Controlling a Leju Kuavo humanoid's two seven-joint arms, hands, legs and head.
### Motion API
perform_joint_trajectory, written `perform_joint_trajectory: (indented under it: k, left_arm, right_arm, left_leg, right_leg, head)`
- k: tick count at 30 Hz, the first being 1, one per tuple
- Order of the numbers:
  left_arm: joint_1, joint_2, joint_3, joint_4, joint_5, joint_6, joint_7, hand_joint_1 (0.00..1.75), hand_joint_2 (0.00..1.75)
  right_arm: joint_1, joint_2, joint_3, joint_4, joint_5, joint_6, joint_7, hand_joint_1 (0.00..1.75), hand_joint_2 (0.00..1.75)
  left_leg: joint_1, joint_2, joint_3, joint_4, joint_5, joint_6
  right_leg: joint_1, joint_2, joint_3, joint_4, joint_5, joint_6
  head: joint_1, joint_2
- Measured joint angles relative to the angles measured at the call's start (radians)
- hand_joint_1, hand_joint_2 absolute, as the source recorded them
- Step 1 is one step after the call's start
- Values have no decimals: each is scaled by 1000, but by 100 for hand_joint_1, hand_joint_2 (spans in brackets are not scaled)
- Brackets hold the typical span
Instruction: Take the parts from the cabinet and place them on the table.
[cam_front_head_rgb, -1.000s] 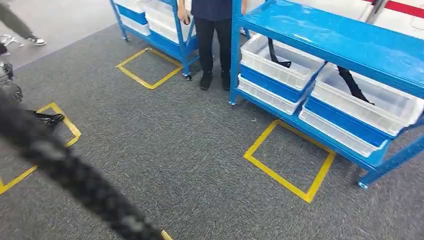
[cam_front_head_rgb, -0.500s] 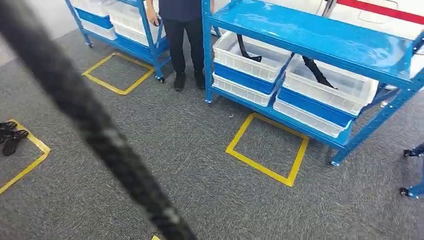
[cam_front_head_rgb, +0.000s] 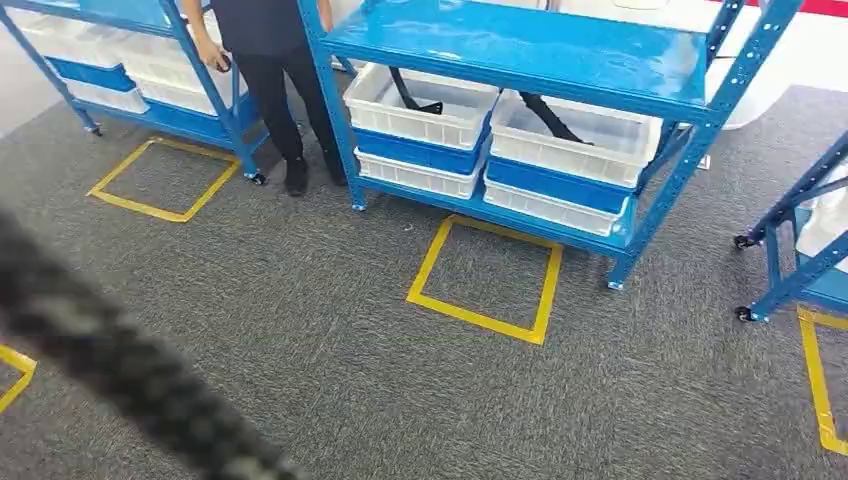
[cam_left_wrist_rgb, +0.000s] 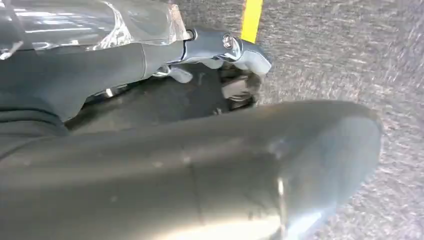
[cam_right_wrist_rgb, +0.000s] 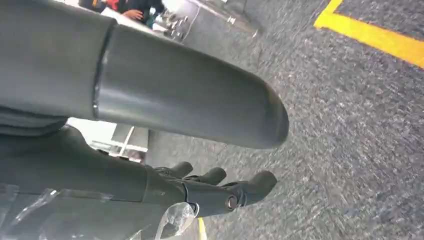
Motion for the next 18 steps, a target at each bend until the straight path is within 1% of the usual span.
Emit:
perform_joint_trajectory:
  k: [1, 2, 3, 4, 5, 6, 8, 9, 10, 11, 12, 13, 14, 15, 16, 17, 18]
  left_arm:
    - [-4, 0, 0, 0, 0, 0, 0, 0, 0]
    - [-4, 0, 0, 0, 0, 1, 2, 0, 0]
    - [-3, 0, -1, 0, 0, 0, 2, 0, 0]
    - [-3, 0, -2, 0, 0, 1, 2, 0, 0]
    - [-3, 0, -4, 0, 0, 1, 2, 0, 0]
    - [-5, 0, -5, 0, 0, 2, 2, 0, 0]
    - [-6, 0, -6, 0, 0, 3, 2, 0, 0]
    - [-6, 0, -7, 0, 0, 3, 2, 0, 0]
    - [-7, -2, -7, 0, 0, 3, 1, 0, 0]
    - [-8, -2, -7, 0, 0, 3, 1, 0, 0]
    - [-8, -2, -8, 0, 0, 3, 1, 0, 0]
    - [-4, -3, -10, 0, 0, 3, 1, 0, 0]
    - [0, -2, -13, 0, 0, 3, 1, 0, 0]
    - [2, -2, -14, 0, 0, 4, 1, 0, 0]
    - [3, -2, -14, 0, 1, 5, 2, 0, 0]
    - [3, -2, -14, 0, 1, 5, 2, 0, 0]
    - [2, -3, -15, 0, 1, 5, 2, 0, 0]
  right_arm:
    - [2, 0, 0, 0, 0, 2, 0, 0, 0]
    - [2, 0, 1, 0, 0, 2, 0, 0, 0]
    - [2, 1, 1, 0, 0, 2, 0, 0, 0]
    - [0, 1, 1, 0, 0, 3, 0, 0, 0]
    - [-1, 4, 1, 0, 3, 6, 0, 0, 0]
    - [-3, 4, 1, 0, 6, 8, -1, 0, 0]
    - [2, 4, 2, 0, 10, 10, -3, 0, 0]
    - [6, 4, 2, 0, 11, 10, -3, 0, 0]
    - [7, 2, 3, 1, 11, 10, -3, 0, 0]
    - [6, 2, 3, 1, 11, 10, -3, 0, 0]
    - [4, 3, 4, 1, 11, 10, -3, 0, 0]
    - [4, 3, 4, 1, 11, 11, -3, 0, 0]
    - [1, 3, 4, 1, 11, 10, -3, 0, 0]
    - [2, 3, 5, 1, 11, 10, -3, 0, 0]
    - [3, 3, 5, 1, 11, 10, -3, 0, 0]
    - [4, 2, 6, 1, 12, 9, -3, 0, 0]
    - [4, 2, 7, 1, 11, 8, -3, 0, 0]
  left_leg:
    - [-1, -2, 5, -13, 19, 4]
    - [-1, -4, 34, -74, 59, 10]
    - [-1, -12, 80, -171, 109, 17]
    - [-1, -37, 126, -270, 153, 24]
    - [-1, -78, 151, -338, 165, 33]
    - [-4, -74, 151, -346, 164, 33]
    - [-11, -63, 146, -343, 166, 35]
    - [-11, -55, 148, -347, 171, 41]
    - [2, -43, 147, -359, 185, 50]
    - [-2, -37, 145, -360, 188, 53]
    - [-3, -29, 142, -360, 190, 61]
    - [-5, -15, 139, -360, 190, 61]
    - [-6, -3, 136, -359, 190, 61]
    - [-7, 9, 134, -359, 191, 62]
    - [-7, 19, 132, -358, 191, 61]
    - [-6, 28, 133, -358, 192, 60]
    - [-5, 38, 134, -357, 191, 59]
  right_leg:
    - [1, 12, -1, 0, 2, 0]
    - [1, 28, -1, 0, 4, 1]
    - [2, 45, 0, 0, 6, 3]
    - [1, 57, -1, 0, 9, 5]
    - [0, 65, -3, 0, 12, 8]
    - [5, 77, -8, 3, 13, 13]
    - [-1, 87, -15, -2, 20, 25]
    - [-1, 95, -19, -5, 24, 33]
    - [-1, 95, -20, 2, 22, 36]
    - [2, 47, -34, 30, -3, 37]
    - [2, 12, -63, 93, -51, 41]
    - [2, -3, -104, 188, -103, 45]
    - [0, -11, -142, 274, -140, 48]
    - [1, -13, -161, 325, -155, 51]
    - [0, -14, -158, 328, -147, 52]
    - [-2, -17, -129, 284, -121, 53]
    - [-3, -25, -73, 192, -78, 53]
  head:
    - [0, 0]
    - [0, 0]
    - [0, 0]
    - [0, 0]
    - [0, 0]
    - [-1, 0]
    - [0, 0]
    - [0, 0]
    - [0, 0]
    - [3, 0]
    - [3, 0]
    - [6, 0]
    - [7, 0]
    - [7, 0]
    - [7, 0]
    - [7, 0]
    - [7, 0]
